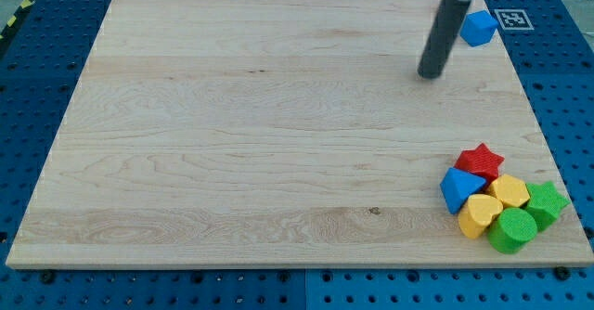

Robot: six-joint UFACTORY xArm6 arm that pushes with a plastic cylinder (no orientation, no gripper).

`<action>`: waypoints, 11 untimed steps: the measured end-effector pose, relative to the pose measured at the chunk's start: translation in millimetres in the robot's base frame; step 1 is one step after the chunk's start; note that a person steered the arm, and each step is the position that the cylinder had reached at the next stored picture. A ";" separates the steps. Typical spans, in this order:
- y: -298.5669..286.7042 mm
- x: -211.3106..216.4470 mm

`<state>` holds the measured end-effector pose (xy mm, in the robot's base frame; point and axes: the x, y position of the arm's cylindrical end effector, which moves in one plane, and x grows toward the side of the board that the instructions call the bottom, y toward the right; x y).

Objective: Push the blue cube towards bottom right

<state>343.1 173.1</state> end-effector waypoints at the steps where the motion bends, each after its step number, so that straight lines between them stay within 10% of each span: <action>1: -0.1 -64.7; 3: 82.4 -151.2; 11: 106.6 -100.6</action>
<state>242.5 279.7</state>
